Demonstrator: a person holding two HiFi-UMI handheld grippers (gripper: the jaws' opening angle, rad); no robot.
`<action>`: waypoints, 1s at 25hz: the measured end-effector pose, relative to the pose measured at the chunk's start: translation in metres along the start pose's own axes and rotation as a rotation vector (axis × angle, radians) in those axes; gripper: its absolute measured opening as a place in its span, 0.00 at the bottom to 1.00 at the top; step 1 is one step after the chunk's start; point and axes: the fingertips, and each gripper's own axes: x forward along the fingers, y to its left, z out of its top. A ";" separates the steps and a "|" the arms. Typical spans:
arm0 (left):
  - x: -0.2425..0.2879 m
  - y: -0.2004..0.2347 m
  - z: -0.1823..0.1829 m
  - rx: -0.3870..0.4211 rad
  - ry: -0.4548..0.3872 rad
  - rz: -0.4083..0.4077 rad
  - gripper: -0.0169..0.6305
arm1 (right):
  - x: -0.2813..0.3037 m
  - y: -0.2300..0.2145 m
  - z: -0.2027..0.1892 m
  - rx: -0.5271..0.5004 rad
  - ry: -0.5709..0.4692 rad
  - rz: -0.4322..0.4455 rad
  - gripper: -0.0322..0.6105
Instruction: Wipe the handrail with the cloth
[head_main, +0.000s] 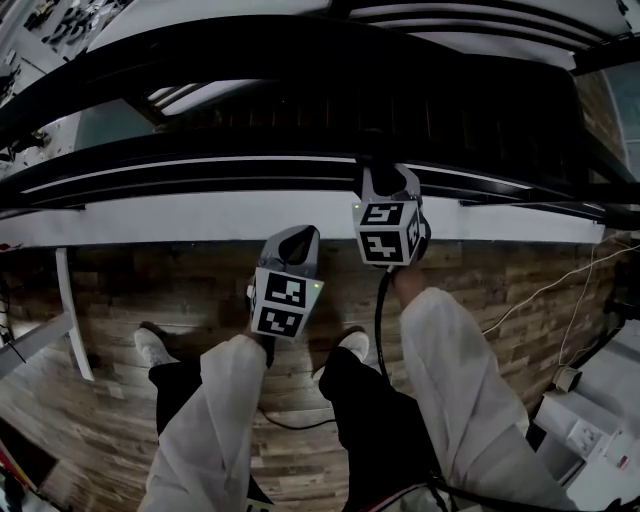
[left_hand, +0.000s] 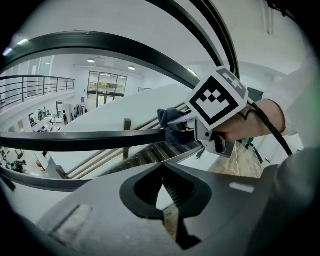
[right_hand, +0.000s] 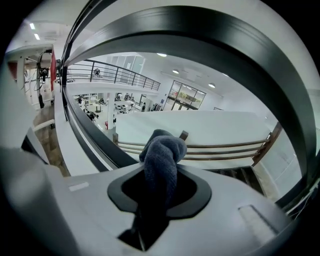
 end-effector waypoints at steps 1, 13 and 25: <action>0.004 -0.005 0.002 0.003 -0.001 -0.003 0.03 | -0.001 -0.007 -0.003 0.003 0.000 -0.006 0.19; 0.060 -0.084 0.030 0.043 -0.018 -0.064 0.03 | -0.010 -0.118 -0.065 0.032 0.025 -0.094 0.19; 0.114 -0.153 0.046 0.065 -0.033 -0.126 0.03 | -0.019 -0.215 -0.122 0.028 0.044 -0.177 0.19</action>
